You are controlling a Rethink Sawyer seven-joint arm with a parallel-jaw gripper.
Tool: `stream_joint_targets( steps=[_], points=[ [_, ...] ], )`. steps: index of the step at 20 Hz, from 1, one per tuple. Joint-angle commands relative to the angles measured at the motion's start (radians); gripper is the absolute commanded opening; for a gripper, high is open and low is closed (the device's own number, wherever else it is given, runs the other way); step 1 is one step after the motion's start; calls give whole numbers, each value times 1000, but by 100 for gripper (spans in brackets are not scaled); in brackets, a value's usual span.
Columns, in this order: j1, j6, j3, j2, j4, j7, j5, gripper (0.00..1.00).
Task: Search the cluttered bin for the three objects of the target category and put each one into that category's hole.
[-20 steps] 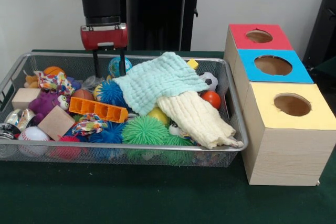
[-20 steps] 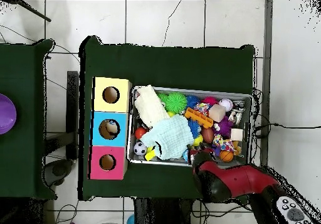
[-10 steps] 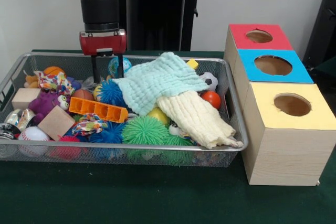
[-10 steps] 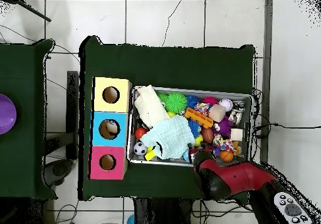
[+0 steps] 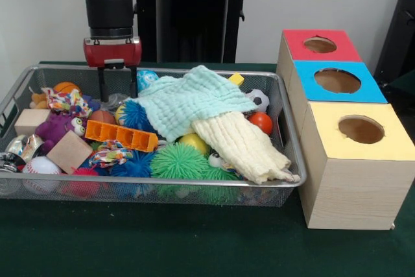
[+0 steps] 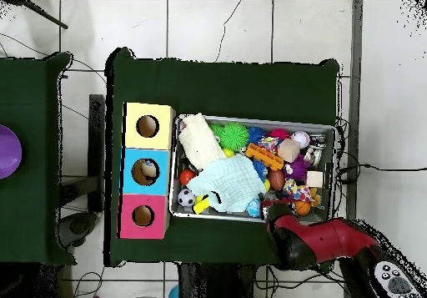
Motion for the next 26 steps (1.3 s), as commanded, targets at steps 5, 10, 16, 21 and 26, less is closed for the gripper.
stream_joint_targets(
  steps=[5,10,16,21,26],
  points=[
    [30,49,-26,-17,-92,-25,-90,100],
    [48,16,-71,-26,-76,-10,-117,100],
    [66,-24,-115,-34,-48,10,-138,100],
    [114,-64,-177,-19,-60,42,-141,100],
    [156,-116,-238,34,-103,54,-135,100]
  ],
)
